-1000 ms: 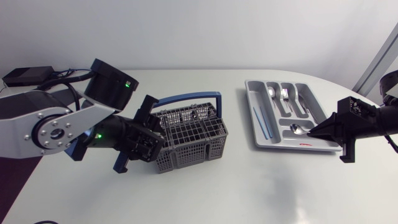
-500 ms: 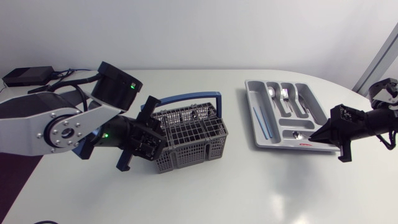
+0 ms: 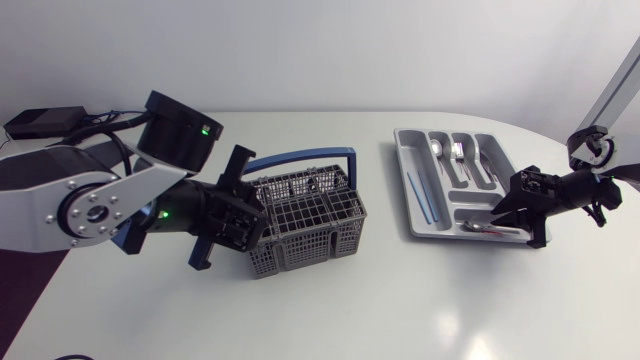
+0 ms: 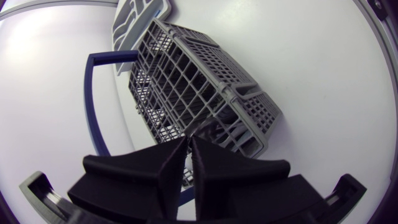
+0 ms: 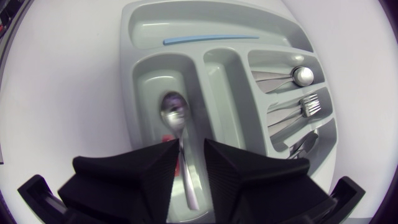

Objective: Unload the cutlery basket into the drawer organizer.

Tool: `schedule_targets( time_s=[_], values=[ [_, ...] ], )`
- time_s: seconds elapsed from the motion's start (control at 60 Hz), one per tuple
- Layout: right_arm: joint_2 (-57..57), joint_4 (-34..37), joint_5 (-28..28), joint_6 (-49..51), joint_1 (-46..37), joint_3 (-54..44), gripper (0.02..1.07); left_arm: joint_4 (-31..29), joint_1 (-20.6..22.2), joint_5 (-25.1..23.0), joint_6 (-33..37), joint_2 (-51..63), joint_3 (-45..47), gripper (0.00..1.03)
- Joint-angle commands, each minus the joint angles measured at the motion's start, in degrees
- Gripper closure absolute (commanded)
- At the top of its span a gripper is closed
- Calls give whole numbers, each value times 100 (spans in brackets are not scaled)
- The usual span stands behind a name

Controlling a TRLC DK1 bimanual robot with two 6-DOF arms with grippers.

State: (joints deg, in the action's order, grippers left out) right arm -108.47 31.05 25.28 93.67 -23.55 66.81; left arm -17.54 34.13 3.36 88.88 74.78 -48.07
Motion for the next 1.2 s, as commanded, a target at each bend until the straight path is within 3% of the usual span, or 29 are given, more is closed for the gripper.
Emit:
schedule_targets(
  time_s=[0.0,0.083,0.367,0.533,0.65,0.967,1.183],
  values=[
    [-17,-46,-40,-42,35,17,28,67,6,16,-20,-192,35,86],
    [238,-116,-32,-77,26,-150,18,67,-20,7,-29,-298,44,86],
    [1179,-301,118,-173,44,-853,7,75,-12,7,-2,-482,220,85],
    [1715,-319,223,-209,88,-1249,7,-224,-12,25,6,-491,176,46],
    [2066,-336,294,-209,149,-1548,7,-373,24,51,-46,-430,105,36],
    [2752,-345,381,-349,421,-2119,7,-514,24,95,-117,45,-185,37],
    [3349,-433,417,-499,676,-2576,7,-514,32,95,-143,247,-387,57]
  ],
)
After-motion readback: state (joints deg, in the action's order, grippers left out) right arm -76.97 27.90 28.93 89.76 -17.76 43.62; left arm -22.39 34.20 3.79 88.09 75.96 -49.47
